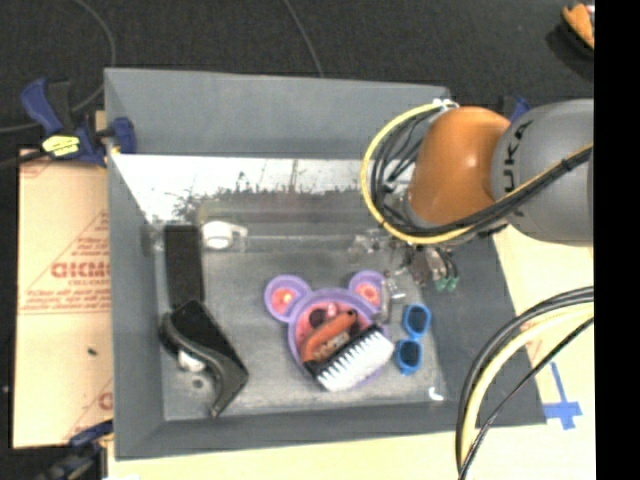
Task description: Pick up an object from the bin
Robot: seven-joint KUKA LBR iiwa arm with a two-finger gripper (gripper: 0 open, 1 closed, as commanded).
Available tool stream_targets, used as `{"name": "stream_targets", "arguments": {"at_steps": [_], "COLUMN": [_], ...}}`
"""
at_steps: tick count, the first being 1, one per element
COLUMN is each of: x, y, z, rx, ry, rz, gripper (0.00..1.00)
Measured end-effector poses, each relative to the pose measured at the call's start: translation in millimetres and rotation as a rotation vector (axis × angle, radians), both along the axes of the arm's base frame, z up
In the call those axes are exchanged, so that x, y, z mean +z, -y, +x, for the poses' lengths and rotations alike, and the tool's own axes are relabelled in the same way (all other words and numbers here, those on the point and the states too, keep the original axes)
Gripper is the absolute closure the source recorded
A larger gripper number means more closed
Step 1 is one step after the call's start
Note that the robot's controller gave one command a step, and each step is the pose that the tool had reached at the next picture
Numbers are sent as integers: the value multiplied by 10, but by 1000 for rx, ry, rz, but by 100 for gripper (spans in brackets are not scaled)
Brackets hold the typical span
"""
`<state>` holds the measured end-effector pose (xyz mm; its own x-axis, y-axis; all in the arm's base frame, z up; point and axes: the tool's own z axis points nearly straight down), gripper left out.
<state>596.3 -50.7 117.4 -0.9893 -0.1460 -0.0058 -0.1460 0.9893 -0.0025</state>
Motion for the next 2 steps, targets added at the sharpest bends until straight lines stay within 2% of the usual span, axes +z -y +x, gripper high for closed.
{"name": "stream_targets", "arguments": {"at_steps": [1, 2], "x": [-466, -457], "y": [-284, -282], "z": [-37, 80], "rx": [190, 69], "ry": [4, 6], "rz": [-3, 1], "gripper": [0, 100]}}
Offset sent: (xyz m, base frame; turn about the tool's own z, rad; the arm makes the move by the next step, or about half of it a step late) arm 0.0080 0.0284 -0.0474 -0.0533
